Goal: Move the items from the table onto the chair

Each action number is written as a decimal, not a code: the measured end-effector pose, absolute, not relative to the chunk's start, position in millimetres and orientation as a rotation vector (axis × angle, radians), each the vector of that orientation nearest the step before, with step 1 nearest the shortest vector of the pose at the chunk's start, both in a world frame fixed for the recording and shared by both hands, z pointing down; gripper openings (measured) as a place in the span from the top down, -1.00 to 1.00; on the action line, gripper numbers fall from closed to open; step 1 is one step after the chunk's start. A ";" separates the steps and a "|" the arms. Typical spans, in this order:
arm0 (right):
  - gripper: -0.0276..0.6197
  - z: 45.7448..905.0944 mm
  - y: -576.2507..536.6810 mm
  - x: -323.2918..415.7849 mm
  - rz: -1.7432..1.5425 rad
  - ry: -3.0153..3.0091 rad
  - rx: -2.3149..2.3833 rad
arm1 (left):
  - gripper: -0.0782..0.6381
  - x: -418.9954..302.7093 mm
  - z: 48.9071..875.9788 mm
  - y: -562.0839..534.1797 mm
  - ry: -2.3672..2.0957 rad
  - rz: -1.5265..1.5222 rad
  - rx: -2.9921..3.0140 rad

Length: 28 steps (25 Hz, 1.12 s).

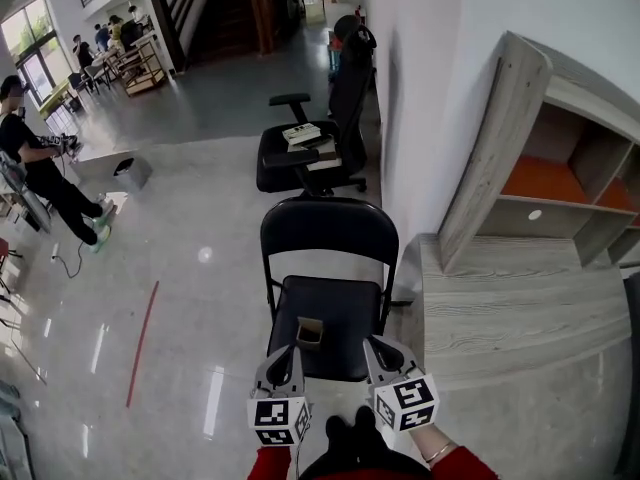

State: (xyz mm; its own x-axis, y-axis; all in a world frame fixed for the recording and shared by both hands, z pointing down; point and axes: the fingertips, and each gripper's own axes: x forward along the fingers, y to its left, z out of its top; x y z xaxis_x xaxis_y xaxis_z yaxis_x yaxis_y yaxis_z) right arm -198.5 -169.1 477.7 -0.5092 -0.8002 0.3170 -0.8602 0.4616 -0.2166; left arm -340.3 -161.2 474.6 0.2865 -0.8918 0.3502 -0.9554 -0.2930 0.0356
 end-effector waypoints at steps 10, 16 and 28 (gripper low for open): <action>0.90 438.8 -164.7 -118.4 0.489 -2.414 1.847 | 0.76 -268.8 435.7 -181.3 -1.462 0.284 2.575; 0.90 430.3 -129.4 -35.1 0.461 -2.114 2.272 | 0.76 -175.3 414.2 -195.8 -1.063 0.286 2.894; 0.90 431.8 -4.4 -2.6 0.460 -1.593 2.721 | 0.76 -109.9 402.1 -140.8 -0.439 0.279 3.134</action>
